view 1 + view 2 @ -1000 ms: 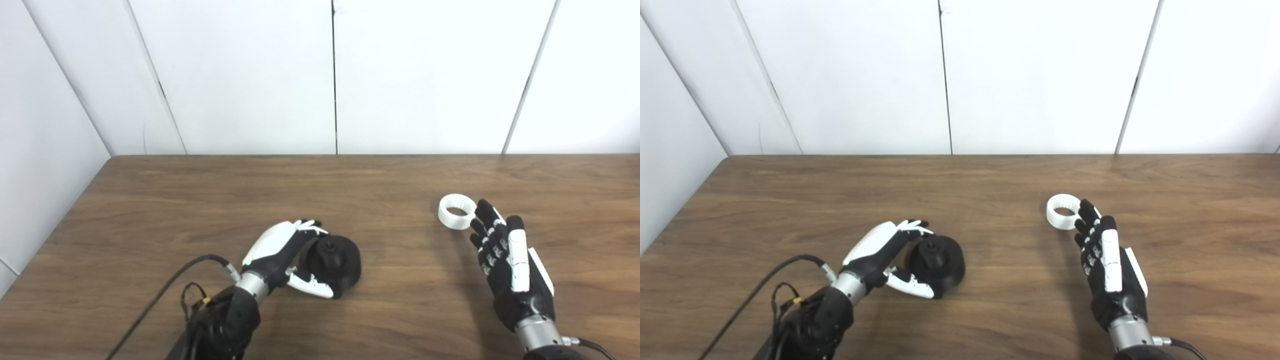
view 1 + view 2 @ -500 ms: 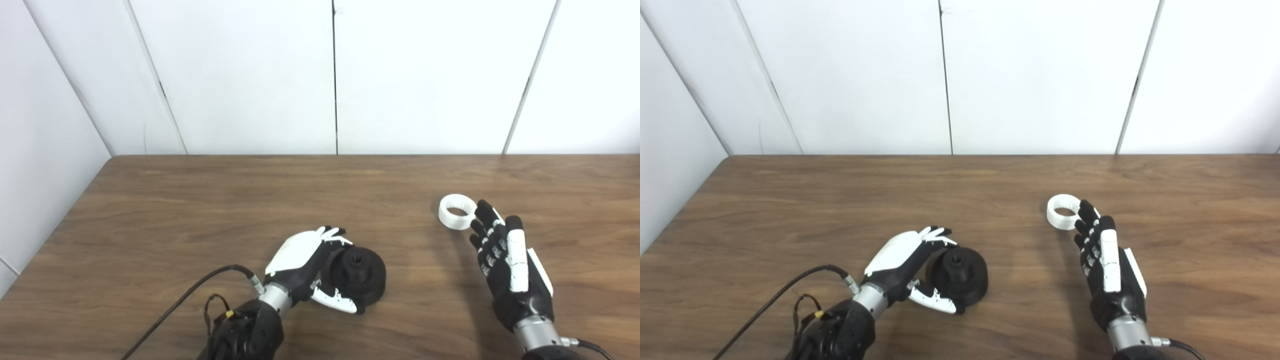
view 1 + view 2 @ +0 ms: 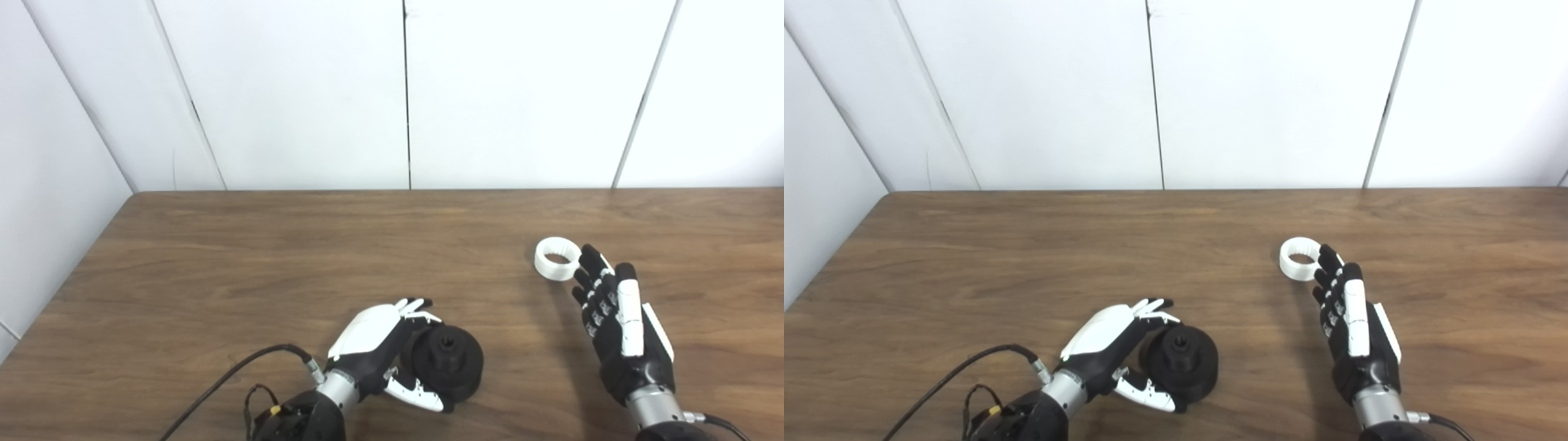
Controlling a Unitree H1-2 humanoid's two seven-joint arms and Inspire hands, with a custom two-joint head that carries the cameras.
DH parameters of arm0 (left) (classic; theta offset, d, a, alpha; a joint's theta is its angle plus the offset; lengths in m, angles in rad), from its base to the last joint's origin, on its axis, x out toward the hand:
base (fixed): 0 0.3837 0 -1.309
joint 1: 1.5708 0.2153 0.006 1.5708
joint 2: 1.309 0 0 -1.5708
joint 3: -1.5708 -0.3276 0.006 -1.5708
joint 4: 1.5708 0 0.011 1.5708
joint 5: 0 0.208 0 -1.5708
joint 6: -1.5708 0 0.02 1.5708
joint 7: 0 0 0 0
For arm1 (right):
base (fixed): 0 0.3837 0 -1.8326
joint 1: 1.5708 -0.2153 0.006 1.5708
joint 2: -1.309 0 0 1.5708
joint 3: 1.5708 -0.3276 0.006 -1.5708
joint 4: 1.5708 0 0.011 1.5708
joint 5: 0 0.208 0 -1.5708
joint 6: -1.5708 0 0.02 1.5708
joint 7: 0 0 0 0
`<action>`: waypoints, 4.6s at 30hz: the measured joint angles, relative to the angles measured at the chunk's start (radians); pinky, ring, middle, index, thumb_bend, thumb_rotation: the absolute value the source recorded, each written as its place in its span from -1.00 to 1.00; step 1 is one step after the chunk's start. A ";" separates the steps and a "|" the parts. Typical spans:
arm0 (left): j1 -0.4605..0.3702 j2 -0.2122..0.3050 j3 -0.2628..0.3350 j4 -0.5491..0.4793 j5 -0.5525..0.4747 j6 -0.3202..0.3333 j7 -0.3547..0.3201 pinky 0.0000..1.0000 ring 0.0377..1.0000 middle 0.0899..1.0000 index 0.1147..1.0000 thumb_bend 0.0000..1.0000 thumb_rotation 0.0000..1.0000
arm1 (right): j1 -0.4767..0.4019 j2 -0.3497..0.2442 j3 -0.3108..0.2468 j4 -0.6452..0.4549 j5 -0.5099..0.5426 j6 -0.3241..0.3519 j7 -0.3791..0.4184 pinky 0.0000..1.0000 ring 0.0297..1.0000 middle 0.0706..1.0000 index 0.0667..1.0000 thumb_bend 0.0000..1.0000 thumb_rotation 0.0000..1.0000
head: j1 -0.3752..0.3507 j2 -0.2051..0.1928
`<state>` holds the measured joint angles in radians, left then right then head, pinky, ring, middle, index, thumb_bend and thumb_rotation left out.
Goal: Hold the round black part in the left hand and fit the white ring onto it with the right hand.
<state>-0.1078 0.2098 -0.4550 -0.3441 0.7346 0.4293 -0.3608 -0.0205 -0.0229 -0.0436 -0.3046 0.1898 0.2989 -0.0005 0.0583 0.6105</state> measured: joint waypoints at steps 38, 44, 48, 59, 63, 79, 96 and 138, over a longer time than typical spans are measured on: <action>0.007 -0.010 0.009 0.001 0.017 -0.016 -0.004 0.91 1.00 0.92 0.40 0.85 -0.51 | -0.529 -0.451 0.233 0.404 -0.707 0.042 0.206 0.84 1.00 0.93 0.46 0.85 -0.39 | -0.017 0.012; 0.006 -0.010 0.012 0.004 0.018 -0.017 0.000 0.89 1.00 0.93 0.41 0.85 -0.51 | -0.576 -0.459 0.284 0.490 -0.729 0.035 0.252 0.92 1.00 0.95 0.44 0.91 -0.40 | -0.018 0.009; 0.006 -0.011 0.011 0.005 0.018 -0.017 0.001 0.90 1.00 0.94 0.41 0.84 -0.54 | -0.587 -0.460 0.304 0.524 -0.733 0.024 0.269 0.98 1.00 0.94 0.43 0.93 -0.38 | -0.018 0.009; 0.006 -0.012 0.011 0.005 0.019 -0.016 -0.001 0.90 1.00 0.93 0.40 0.86 -0.52 | -0.600 -0.470 0.323 0.557 -0.749 0.004 0.307 1.00 1.00 0.95 0.44 0.92 -0.36 | -0.021 0.008; 0.006 -0.014 0.016 0.015 0.018 -0.029 0.009 0.89 1.00 0.93 0.40 0.86 -0.53 | -0.600 -0.470 0.333 0.554 -0.756 0.004 0.312 1.00 1.00 0.94 0.44 0.93 -0.31 | -0.021 0.008; 0.006 -0.018 0.024 0.021 0.013 -0.034 -0.003 0.97 1.00 0.94 0.41 0.86 -0.51 | -0.599 -0.447 0.383 0.538 -0.776 0.001 0.345 1.00 1.00 0.93 0.46 0.91 -0.30 | -0.018 0.011; 0.008 -0.018 0.035 0.021 0.008 -0.034 -0.013 0.96 1.00 0.95 0.42 0.84 -0.51 | -0.609 -0.430 0.395 0.590 -0.786 -0.002 0.347 1.00 1.00 0.91 0.46 0.86 -0.30 | -0.009 0.011; 0.007 -0.022 0.045 0.017 0.013 -0.027 -0.036 1.00 1.00 0.94 0.40 0.88 -0.49 | -0.610 -0.431 0.366 0.607 -0.785 -0.047 0.302 0.80 0.97 0.81 0.37 0.81 -0.37 | -0.009 0.017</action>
<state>-0.1010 0.1883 -0.4099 -0.3275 0.7475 0.4027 -0.3971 -0.6302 -0.4536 0.3223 0.3019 -0.5957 0.2517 0.3017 0.0491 0.6274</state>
